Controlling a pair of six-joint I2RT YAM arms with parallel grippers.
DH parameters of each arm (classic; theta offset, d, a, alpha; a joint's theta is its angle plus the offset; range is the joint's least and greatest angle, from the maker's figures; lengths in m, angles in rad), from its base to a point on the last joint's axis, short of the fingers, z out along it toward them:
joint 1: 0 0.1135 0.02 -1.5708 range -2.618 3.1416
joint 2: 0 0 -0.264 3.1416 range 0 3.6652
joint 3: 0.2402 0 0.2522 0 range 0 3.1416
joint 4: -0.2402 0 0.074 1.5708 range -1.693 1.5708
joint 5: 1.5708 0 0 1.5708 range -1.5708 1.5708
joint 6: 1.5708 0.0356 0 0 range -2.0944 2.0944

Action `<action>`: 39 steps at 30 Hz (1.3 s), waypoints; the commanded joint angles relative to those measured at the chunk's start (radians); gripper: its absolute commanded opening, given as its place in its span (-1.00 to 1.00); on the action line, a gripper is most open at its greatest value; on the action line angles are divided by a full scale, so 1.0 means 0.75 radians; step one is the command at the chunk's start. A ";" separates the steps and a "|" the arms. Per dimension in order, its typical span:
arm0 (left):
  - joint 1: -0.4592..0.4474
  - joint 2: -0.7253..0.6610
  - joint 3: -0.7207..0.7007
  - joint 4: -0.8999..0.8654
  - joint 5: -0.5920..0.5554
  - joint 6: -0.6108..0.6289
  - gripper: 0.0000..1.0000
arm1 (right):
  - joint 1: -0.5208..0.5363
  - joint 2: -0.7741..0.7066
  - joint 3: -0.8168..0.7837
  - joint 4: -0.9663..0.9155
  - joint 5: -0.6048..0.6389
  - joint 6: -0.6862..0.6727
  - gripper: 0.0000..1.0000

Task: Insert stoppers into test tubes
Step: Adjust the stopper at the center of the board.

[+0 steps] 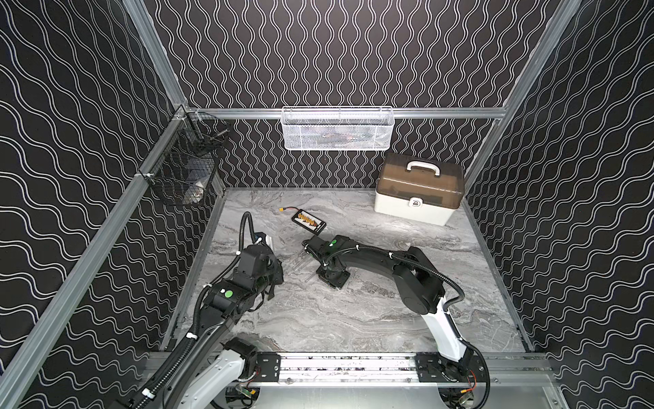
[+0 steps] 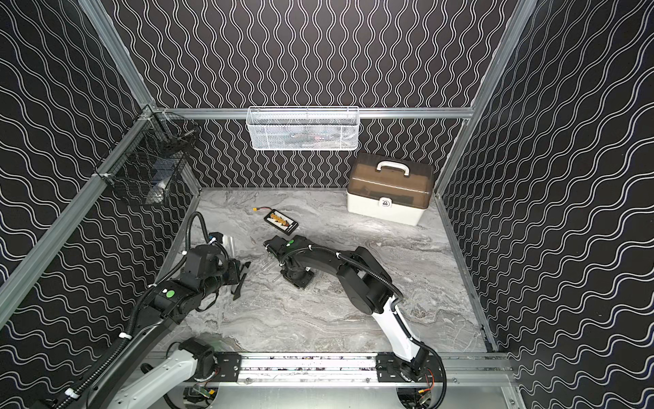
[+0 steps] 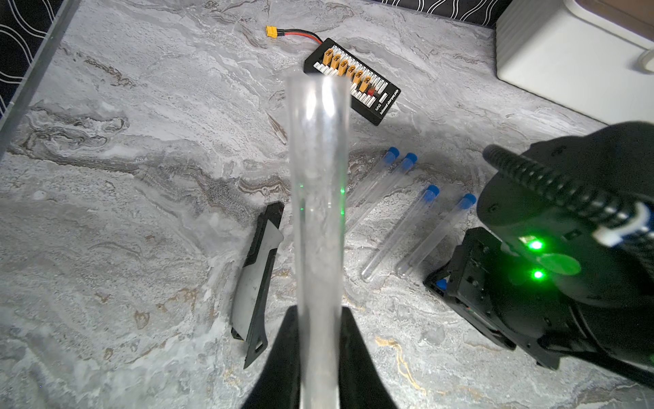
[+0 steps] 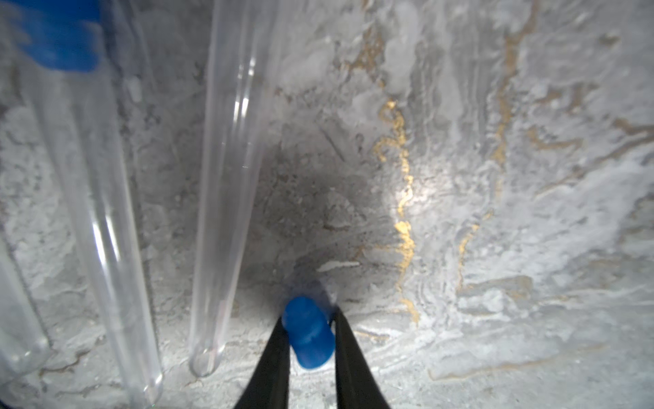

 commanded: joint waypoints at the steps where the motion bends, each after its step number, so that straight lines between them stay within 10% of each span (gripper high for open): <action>1: 0.001 -0.005 0.000 0.021 -0.018 0.020 -0.95 | -0.001 0.016 -0.010 0.007 0.016 -0.029 -0.61; 13: 0.001 0.018 0.012 0.032 -0.012 0.060 -0.96 | -0.023 -0.194 -0.236 0.193 -0.017 -0.402 -0.72; 39: 0.003 0.186 0.040 0.102 -0.016 0.197 -0.99 | -0.212 -0.877 -0.910 0.495 -0.088 -2.020 -0.69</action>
